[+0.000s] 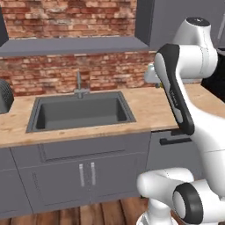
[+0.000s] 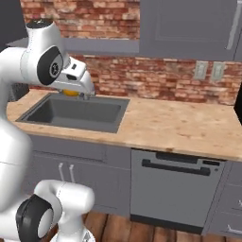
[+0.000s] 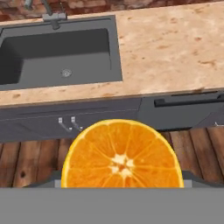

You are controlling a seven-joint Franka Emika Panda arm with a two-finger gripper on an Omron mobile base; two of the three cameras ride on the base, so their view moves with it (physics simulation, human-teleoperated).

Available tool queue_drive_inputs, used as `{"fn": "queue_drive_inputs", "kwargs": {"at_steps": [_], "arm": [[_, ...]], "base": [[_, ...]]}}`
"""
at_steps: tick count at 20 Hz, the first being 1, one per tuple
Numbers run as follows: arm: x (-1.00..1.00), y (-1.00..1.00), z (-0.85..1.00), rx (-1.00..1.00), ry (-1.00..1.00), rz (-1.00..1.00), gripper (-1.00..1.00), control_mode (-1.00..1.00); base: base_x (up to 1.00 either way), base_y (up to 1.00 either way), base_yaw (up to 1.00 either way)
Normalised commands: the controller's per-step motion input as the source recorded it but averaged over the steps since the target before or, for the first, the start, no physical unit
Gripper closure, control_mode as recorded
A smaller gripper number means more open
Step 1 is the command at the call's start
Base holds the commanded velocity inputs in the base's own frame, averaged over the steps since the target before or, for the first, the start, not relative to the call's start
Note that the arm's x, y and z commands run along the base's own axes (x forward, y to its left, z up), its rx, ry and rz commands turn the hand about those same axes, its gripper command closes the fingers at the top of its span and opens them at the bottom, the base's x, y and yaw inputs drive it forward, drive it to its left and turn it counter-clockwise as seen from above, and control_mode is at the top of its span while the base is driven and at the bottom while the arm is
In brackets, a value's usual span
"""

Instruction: Pick up both oranges from the fridge and place them inside the tupperware on the counter.

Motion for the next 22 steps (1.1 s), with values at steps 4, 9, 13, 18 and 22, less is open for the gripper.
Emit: {"fn": "queue_drive_inputs", "kwargs": {"at_steps": [4, 9, 13, 18, 22], "arm": [[0.00, 0.00, 0.00, 0.00, 0.00, 0.00, 1.00, 1.00], [0.00, 0.00, 0.00, 0.00, 0.00, 0.00, 1.00, 1.00], [0.00, 0.00, 0.00, 0.00, 0.00, 0.00, 1.00, 1.00], [0.00, 0.00, 0.00, 0.00, 0.00, 0.00, 1.00, 1.00], [0.00, 0.00, 0.00, 0.00, 0.00, 0.00, 1.00, 1.00]], "base": [[0.01, 1.00, 0.01], [0.10, 1.00, 0.00], [0.18, 1.00, 0.00], [0.32, 1.00, 0.00], [0.48, 1.00, 0.00]]}}
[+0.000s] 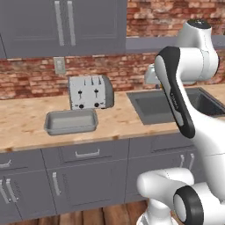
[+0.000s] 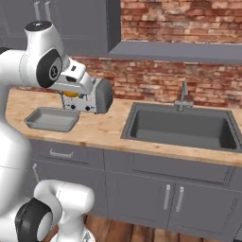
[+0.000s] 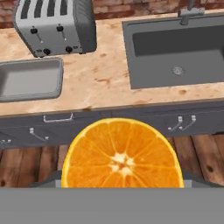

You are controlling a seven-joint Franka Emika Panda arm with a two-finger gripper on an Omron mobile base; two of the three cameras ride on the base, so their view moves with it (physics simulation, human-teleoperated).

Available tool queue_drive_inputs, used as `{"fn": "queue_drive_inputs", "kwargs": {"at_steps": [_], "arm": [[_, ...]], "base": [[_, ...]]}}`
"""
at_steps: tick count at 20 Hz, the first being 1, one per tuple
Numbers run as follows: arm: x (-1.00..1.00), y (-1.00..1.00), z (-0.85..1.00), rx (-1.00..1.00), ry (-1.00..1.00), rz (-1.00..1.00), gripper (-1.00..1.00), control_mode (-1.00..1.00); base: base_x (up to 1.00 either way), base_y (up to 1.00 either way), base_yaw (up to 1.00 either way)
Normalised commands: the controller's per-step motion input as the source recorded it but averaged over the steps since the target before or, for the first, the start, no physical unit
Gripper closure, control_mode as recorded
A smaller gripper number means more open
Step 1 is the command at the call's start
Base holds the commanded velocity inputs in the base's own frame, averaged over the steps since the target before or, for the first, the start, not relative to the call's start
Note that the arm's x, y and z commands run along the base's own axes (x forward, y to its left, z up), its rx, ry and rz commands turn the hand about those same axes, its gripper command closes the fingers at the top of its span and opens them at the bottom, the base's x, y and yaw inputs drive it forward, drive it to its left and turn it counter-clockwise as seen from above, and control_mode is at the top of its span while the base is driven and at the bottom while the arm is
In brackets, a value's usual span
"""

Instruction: Pick up both oranges from the fridge and place them inside the tupperware on the counter.

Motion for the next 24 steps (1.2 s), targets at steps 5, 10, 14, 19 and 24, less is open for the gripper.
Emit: {"fn": "queue_drive_inputs", "kwargs": {"at_steps": [5, 10, 14, 19, 24], "arm": [[0.00, 0.00, 0.00, 0.00, 0.00, 0.00, 1.00, 1.00], [0.00, 0.00, 0.00, 0.00, 0.00, 0.00, 1.00, 1.00], [0.00, 0.00, 0.00, 0.00, 0.00, 0.00, 1.00, 1.00], [0.00, 0.00, 0.00, 0.00, 0.00, 0.00, 1.00, 1.00], [0.00, -0.08, -0.26, 0.00, 0.00, 0.00, 1.00, -1.00]], "base": [[0.51, 1.00, 0.00], [0.40, 1.00, 0.00], [0.35, 1.00, 0.00], [0.36, 0.66, 0.00], [0.02, 0.00, 0.00]]}}
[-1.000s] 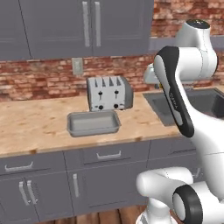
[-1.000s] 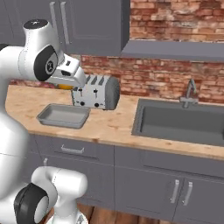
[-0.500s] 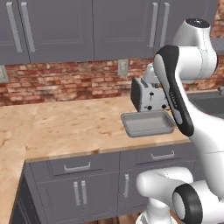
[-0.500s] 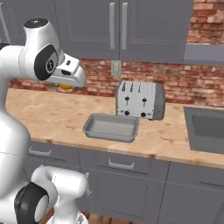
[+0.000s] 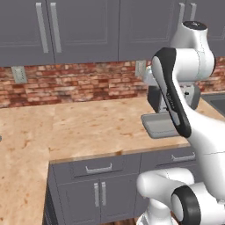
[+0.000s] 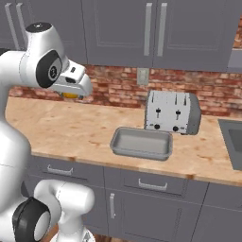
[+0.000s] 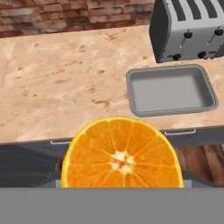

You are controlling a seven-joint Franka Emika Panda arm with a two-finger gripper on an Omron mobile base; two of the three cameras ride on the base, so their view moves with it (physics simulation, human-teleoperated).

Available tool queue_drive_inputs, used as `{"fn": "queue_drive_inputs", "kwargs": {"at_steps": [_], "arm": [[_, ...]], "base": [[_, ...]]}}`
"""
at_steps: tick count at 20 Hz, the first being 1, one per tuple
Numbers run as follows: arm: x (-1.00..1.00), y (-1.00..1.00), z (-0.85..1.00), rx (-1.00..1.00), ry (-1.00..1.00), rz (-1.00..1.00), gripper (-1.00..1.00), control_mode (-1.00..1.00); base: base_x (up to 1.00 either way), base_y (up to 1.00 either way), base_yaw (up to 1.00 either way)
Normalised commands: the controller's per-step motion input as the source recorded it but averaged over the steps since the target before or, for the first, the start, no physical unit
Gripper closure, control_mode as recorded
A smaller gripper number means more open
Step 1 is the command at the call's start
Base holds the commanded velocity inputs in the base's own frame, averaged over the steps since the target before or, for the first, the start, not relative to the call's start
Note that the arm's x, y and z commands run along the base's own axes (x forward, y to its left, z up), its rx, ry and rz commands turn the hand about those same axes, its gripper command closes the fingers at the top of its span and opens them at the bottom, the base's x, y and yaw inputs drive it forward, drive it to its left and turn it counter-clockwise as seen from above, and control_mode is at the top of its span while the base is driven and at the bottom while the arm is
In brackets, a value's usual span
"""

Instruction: Pick up both oranges from the fridge and place them inside the tupperware on the counter.

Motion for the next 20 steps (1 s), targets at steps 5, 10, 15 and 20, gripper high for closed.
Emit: {"fn": "queue_drive_inputs", "kwargs": {"at_steps": [5, 10, 15, 20], "arm": [[0.02, -0.58, -0.68, 0.00, 0.00, 0.00, 1.00, -1.00], [0.10, -0.78, -0.68, 0.00, 0.00, 0.00, 1.00, -1.00], [0.25, -0.67, -0.65, 0.00, 0.00, 0.00, 1.00, -1.00], [0.47, -0.49, -0.67, 0.01, 0.02, 0.00, 1.00, -1.00]], "base": [[0.00, 0.00, 0.00], [0.00, 0.00, 0.00], [0.00, 0.00, 0.00], [0.00, 0.00, 0.00]]}}
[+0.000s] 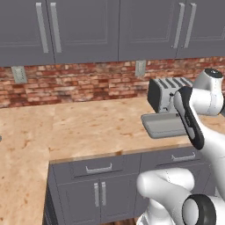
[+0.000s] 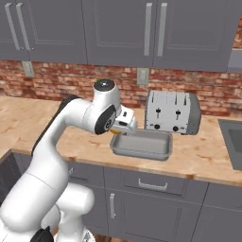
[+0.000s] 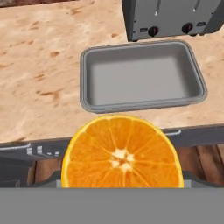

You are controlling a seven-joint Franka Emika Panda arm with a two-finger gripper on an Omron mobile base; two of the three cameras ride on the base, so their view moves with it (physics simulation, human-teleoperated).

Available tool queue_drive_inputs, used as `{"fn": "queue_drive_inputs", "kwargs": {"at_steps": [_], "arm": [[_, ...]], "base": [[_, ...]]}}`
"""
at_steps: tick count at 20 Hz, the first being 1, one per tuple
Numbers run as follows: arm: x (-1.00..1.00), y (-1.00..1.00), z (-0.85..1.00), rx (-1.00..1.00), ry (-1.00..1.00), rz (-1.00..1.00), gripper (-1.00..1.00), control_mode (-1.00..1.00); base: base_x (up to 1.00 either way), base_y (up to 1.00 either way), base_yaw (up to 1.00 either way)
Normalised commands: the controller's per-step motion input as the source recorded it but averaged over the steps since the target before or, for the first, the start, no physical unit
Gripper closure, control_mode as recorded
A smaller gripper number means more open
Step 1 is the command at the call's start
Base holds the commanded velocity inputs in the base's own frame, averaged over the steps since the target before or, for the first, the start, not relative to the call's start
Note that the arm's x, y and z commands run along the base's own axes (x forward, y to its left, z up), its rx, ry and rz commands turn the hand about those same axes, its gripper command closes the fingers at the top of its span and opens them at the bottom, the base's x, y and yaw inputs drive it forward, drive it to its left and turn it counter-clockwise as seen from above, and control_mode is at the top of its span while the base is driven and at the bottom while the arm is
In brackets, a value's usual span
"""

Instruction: Pick up both oranges from the fridge and place them inside the tupperware on the counter.

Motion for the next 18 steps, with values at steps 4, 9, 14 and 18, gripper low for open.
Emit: {"fn": "queue_drive_inputs", "kwargs": {"at_steps": [4, 9, 14, 18], "arm": [[0.57, -0.31, -0.67, 0.02, 0.00, 0.00, 1.00, -1.00], [0.60, -0.08, -0.57, 0.02, 0.00, 0.03, 1.00, -1.00], [0.61, 0.00, -0.34, 0.02, 0.01, 0.03, 1.00, -1.00], [0.57, 0.00, -0.14, 0.01, 0.07, 0.02, 1.00, -1.00]], "base": [[0.00, 0.00, 0.00], [0.00, 0.00, 0.00], [0.00, 0.00, 0.00], [0.00, 0.00, 0.00]]}}
